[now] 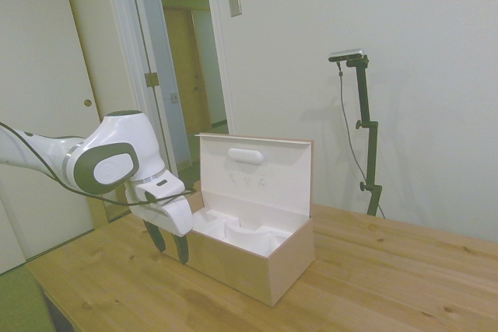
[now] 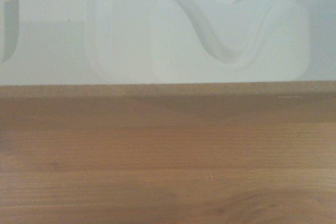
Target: Close the box
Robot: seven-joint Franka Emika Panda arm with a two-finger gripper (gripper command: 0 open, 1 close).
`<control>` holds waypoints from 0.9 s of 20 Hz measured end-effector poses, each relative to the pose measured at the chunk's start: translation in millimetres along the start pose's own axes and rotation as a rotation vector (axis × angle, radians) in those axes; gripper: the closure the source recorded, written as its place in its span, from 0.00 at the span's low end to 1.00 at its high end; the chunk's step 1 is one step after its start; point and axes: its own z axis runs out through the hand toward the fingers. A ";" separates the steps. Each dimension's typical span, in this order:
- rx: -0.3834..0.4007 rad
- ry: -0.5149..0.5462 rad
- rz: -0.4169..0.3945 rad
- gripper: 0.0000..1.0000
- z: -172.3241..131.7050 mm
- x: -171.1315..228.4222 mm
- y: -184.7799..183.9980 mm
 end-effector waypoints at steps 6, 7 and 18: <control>0.030 0.011 -0.013 0.00 -19.3 -10.5 -2.8; 0.039 0.015 -0.017 0.00 -28.8 -15.2 -1.9; 0.242 0.191 -0.095 0.00 -171.0 -50.9 2.8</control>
